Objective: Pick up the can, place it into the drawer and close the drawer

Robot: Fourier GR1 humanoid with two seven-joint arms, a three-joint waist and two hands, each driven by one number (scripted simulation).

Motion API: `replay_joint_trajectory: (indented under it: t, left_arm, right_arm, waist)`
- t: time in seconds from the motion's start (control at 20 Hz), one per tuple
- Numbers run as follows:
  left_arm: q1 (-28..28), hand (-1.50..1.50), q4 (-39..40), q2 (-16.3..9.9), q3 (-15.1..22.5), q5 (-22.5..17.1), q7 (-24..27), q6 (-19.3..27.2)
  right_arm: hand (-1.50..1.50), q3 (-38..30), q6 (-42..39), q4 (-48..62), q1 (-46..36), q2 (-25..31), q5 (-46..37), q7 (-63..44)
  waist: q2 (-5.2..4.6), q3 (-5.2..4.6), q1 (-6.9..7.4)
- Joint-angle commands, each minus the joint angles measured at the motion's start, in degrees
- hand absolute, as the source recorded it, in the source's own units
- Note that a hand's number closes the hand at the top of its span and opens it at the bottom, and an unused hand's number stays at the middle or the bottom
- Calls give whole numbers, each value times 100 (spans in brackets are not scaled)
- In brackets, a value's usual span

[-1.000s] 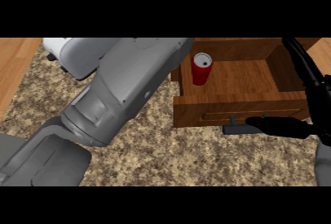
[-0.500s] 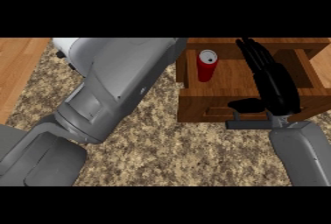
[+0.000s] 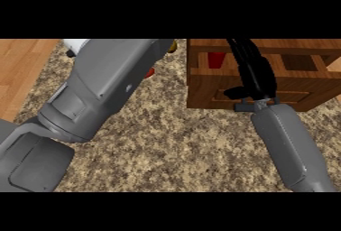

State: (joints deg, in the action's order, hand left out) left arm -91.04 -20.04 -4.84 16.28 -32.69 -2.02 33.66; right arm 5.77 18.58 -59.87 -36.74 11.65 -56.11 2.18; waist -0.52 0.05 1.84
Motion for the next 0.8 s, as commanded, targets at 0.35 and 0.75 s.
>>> replay_joint_trajectory:
  t: [0.35,0.75]
  left_arm:
    - [584,-150,-720,-372,74,172,-373,-148]
    - [1054,-150,-1445,-790,187,249,-749,-299]
  right_arm:
    - [-150,-602,1650,2479,-1606,-232,-484,149]
    - [-150,-955,1953,3477,-2607,16,-535,86]
  waist:
    - [-9,1,220]
    - [-32,-1,421]
